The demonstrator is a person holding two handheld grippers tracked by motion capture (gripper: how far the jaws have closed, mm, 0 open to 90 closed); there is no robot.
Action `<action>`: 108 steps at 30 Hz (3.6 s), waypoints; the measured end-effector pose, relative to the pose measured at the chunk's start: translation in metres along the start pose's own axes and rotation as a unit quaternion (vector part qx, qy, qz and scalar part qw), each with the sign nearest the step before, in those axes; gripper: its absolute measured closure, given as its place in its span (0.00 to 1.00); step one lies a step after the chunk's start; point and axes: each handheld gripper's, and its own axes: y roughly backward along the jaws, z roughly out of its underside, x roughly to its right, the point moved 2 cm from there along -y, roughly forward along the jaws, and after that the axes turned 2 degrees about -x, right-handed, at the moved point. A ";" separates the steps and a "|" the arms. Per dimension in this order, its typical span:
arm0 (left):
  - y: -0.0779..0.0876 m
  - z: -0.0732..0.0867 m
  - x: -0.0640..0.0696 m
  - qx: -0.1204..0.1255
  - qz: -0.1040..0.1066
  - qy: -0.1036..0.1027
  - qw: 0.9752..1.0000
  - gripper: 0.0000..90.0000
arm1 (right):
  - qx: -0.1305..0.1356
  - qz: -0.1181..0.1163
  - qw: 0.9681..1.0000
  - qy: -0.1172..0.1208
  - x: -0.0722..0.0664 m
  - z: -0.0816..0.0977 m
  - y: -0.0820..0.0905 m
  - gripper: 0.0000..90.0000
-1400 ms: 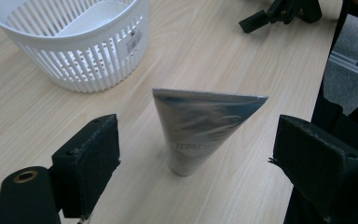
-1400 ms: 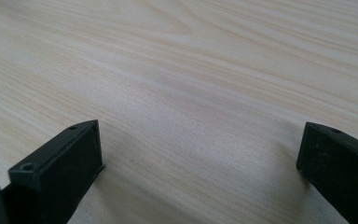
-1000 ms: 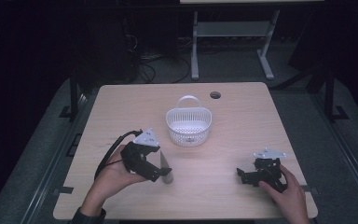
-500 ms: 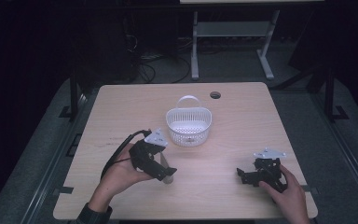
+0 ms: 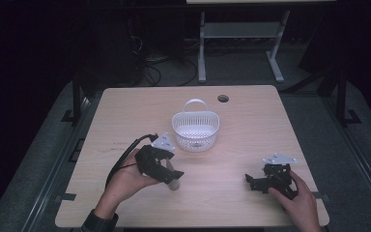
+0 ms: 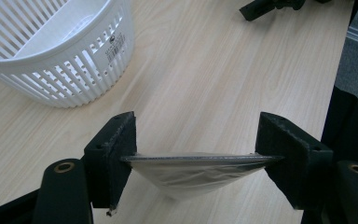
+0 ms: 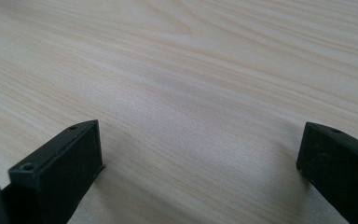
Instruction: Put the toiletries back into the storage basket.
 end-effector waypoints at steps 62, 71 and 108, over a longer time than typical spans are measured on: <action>0.027 -0.045 -0.043 0.041 -0.005 0.005 0.999 0.33 | 0.000 0.000 1.000 0.000 0.000 0.000 0.000 0.00; 0.032 -0.053 -0.047 0.044 -0.005 0.003 0.999 0.33 | 0.000 0.000 1.000 -0.001 0.000 0.000 0.000 0.00; 0.056 -0.096 -0.072 0.074 -0.017 0.005 0.997 0.33 | 0.000 0.000 1.000 -0.001 0.000 0.000 0.000 0.00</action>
